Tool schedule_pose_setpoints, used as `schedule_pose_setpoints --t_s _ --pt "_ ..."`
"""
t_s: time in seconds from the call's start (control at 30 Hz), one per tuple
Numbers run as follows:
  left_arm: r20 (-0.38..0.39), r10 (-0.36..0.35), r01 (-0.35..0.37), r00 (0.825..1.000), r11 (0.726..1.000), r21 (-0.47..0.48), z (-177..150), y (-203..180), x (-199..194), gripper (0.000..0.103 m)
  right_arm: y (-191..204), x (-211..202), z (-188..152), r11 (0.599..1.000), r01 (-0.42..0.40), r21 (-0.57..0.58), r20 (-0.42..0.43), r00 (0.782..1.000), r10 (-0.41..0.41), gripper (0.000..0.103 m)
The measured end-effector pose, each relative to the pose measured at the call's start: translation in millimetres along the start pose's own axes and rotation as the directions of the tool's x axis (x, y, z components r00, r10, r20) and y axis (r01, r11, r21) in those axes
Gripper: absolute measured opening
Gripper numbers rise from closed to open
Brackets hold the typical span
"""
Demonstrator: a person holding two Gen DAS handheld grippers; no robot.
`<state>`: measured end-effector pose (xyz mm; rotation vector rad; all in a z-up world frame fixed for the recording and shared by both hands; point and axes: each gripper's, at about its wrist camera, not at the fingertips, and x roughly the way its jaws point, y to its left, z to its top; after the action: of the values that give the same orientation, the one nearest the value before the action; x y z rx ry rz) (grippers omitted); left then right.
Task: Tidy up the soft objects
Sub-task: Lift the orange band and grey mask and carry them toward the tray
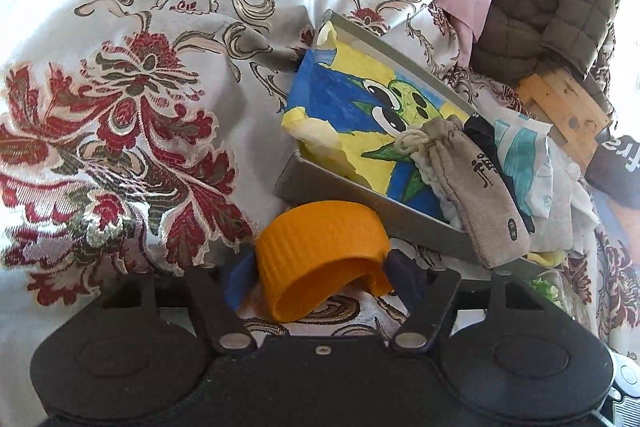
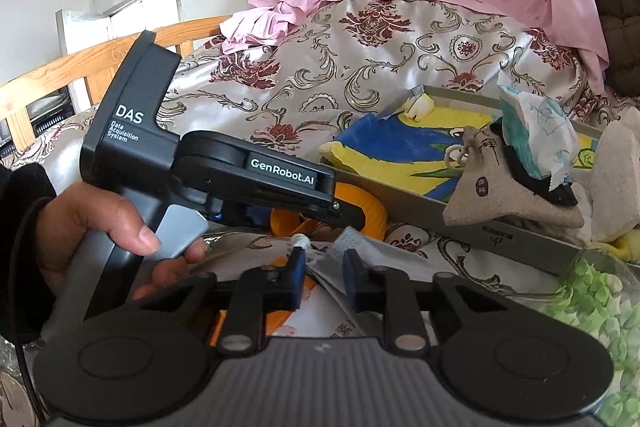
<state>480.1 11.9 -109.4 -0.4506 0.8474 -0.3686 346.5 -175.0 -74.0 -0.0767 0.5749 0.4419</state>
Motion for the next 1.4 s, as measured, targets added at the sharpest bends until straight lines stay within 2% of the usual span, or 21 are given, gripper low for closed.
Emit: schedule_pose_setpoints --t_s 0.23,0.53,0.63,0.7,0.8,1.0,1.2,1.3,1.4 --pt "0.027 -0.027 0.027 0.999 0.999 -0.026 -5 4 -3 0.060 0 -1 -1 1.000 0.026 0.009 0.004 1.000 -0.026 0.009" --pt "0.061 -0.041 0.043 0.997 0.999 -0.027 -11 3 -5 0.050 -2 -5 3 0.999 0.043 0.008 0.026 0.999 -0.043 0.007" --pt "0.081 -0.042 0.044 0.996 0.999 -0.025 -15 2 -6 0.048 -4 -8 5 0.998 0.067 0.009 0.035 0.997 -0.068 0.019" --pt "0.098 -0.046 0.049 0.994 0.998 -0.028 -18 4 -7 0.047 -4 -10 6 0.996 0.088 -0.001 0.042 0.995 -0.088 0.040" --pt "0.131 -0.057 0.061 0.990 0.998 -0.028 -24 8 -9 0.046 -1 -10 7 0.991 0.125 -0.038 0.040 0.992 -0.124 0.053" --pt "0.217 -0.092 0.108 0.972 0.992 -0.066 -36 20 -14 0.042 5 0 8 0.976 0.186 -0.112 0.011 0.982 -0.186 0.065" --pt "0.279 -0.103 0.136 0.955 0.985 -0.104 -41 26 -20 0.038 6 19 11 0.969 0.200 -0.144 -0.050 0.977 -0.209 0.072" --pt "0.308 -0.102 0.148 0.946 0.980 -0.132 -43 31 -24 0.036 6 28 10 0.962 0.219 -0.164 -0.075 0.970 -0.233 0.072" --pt "0.311 -0.106 0.153 0.944 0.980 -0.130 -43 32 -25 0.036 7 31 10 0.959 0.227 -0.169 -0.092 0.965 -0.244 0.072"
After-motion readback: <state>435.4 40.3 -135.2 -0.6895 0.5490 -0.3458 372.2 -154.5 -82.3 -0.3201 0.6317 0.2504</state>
